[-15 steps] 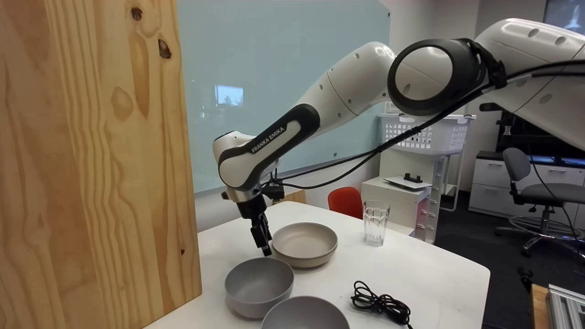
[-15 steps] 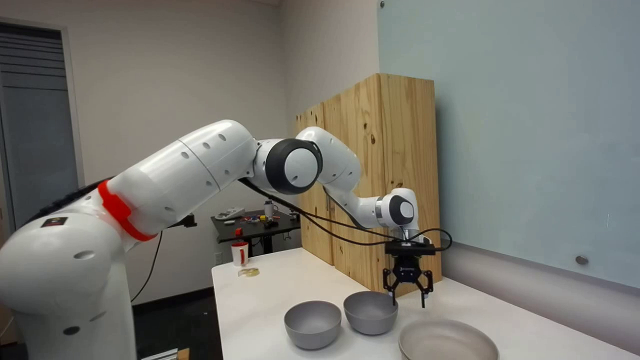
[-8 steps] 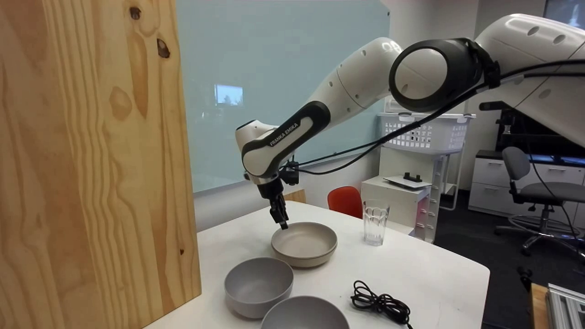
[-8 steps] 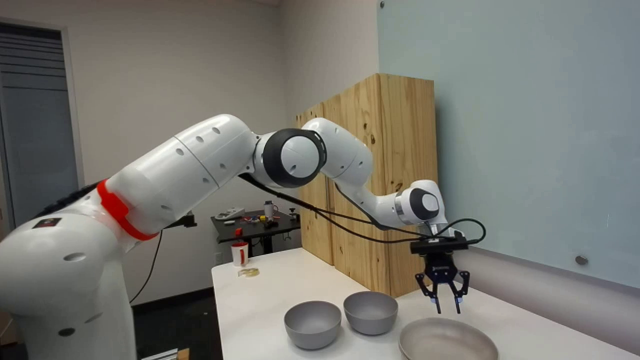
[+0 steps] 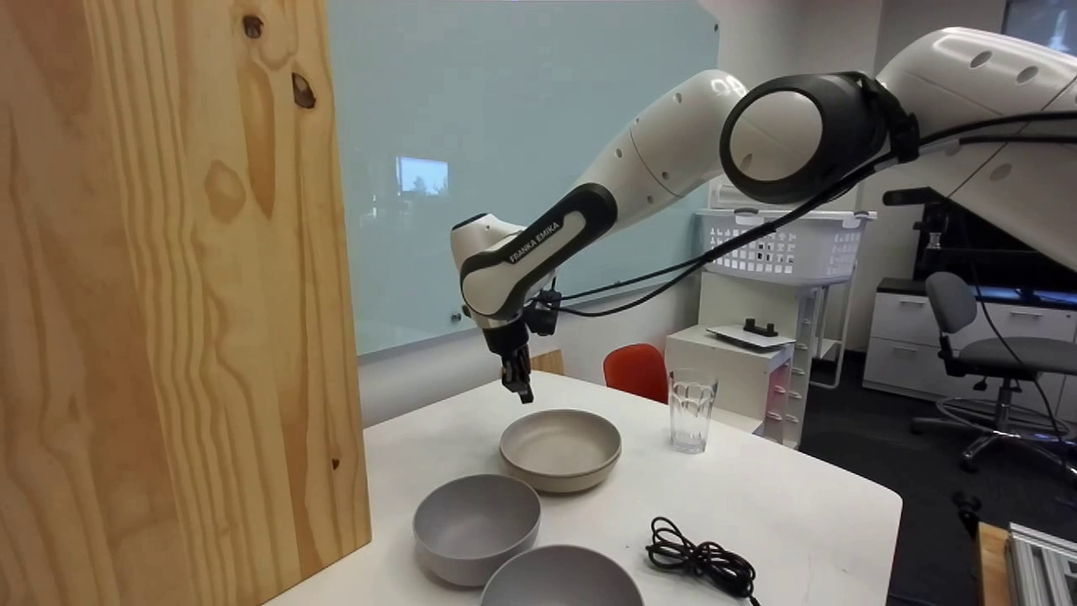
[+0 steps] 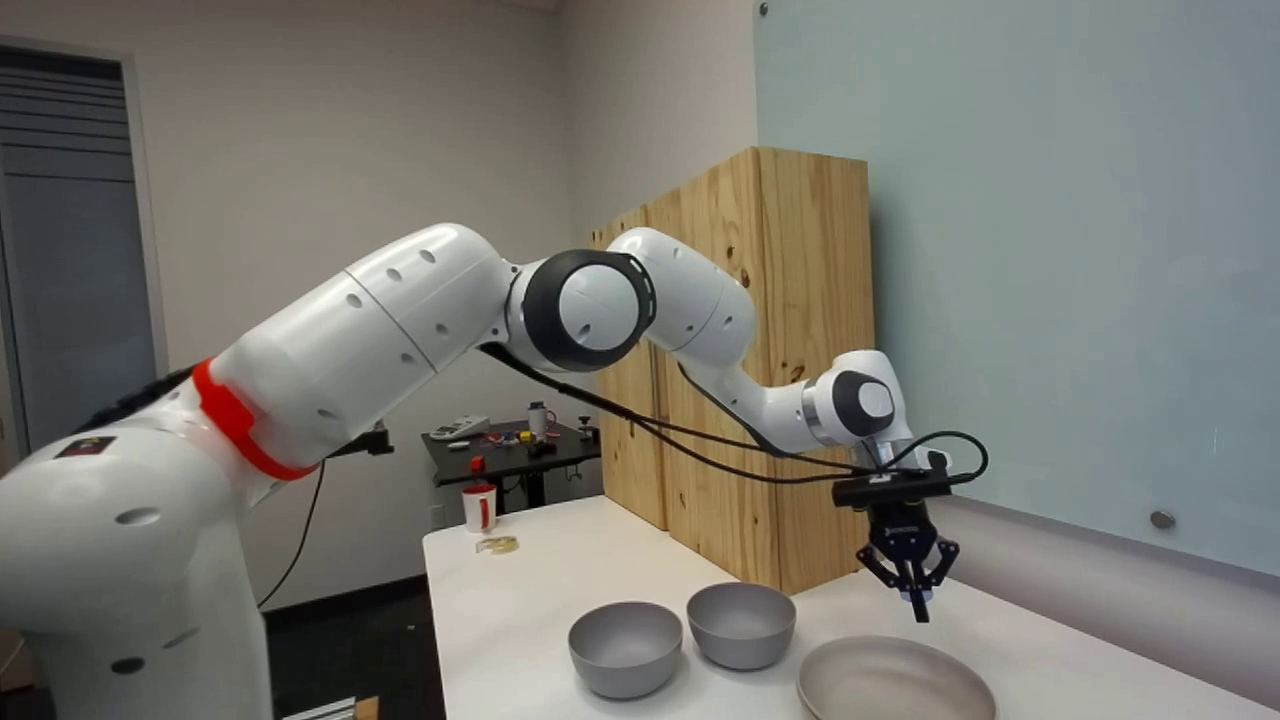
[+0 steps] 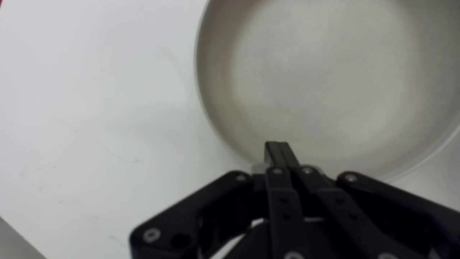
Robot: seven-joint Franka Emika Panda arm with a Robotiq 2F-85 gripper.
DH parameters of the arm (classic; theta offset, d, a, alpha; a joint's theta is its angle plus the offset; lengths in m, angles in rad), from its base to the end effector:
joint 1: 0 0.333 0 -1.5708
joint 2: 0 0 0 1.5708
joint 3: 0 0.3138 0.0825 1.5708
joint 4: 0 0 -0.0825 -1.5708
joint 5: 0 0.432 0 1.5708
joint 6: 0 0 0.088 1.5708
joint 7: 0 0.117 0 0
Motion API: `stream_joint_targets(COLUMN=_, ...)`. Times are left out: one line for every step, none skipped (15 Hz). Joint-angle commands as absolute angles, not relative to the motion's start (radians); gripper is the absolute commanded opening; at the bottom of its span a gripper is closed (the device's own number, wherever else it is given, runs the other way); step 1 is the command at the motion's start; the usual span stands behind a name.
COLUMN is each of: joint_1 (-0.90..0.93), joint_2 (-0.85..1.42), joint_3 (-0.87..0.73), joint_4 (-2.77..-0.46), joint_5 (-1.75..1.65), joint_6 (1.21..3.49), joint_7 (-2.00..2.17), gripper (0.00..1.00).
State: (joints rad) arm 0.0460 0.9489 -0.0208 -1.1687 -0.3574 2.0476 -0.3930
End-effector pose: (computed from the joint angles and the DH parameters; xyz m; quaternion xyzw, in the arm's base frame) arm 0.7971 0.0021 0.1756 0.9415 0.2928 -0.0637 0.1544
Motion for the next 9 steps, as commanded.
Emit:
stream_joint_targets(joint_1=0.055, joint_2=0.917, joint_3=-0.012, joint_4=-1.221, joint_5=-0.337, joint_6=2.072, joint_7=-0.338, gripper=0.0)
stream_joint_targets(joint_1=0.058, joint_2=0.915, joint_3=-0.008, joint_4=-1.221, joint_5=-0.333, joint_6=2.059, joint_7=-0.338, gripper=0.0)
stream_joint_targets(joint_1=0.069, joint_2=0.913, joint_3=-0.01, joint_4=-1.218, joint_5=-0.324, joint_6=2.036, joint_7=-0.307, gripper=0.0)
stream_joint_targets(joint_1=0.074, joint_2=0.909, joint_3=-0.014, joint_4=-1.221, joint_5=-0.317, joint_6=2.036, joint_7=-0.27, gripper=0.0)
stream_joint_targets(joint_1=0.082, joint_2=0.894, joint_3=-0.023, joint_4=-1.235, joint_5=-0.31, joint_6=2.035, joint_7=-0.21, gripper=0.0)
stream_joint_targets(joint_1=0.086, joint_2=0.871, joint_3=-0.031, joint_4=-1.264, joint_5=-0.312, joint_6=2.059, joint_7=-0.157, gripper=0.0)
stream_joint_targets(joint_1=0.094, joint_2=0.84, joint_3=-0.044, joint_4=-1.298, joint_5=-0.321, joint_6=2.057, joint_7=-0.113, gripper=0.0)
stream_joint_targets(joint_1=0.097, joint_2=0.819, joint_3=-0.048, joint_4=-1.322, joint_5=-0.324, joint_6=2.048, joint_7=-0.09, gripper=0.0)
stream_joint_targets(joint_1=0.102, joint_2=0.788, joint_3=-0.046, joint_4=-1.361, joint_5=-0.325, joint_6=2.03, joint_7=-0.08, gripper=0.0)
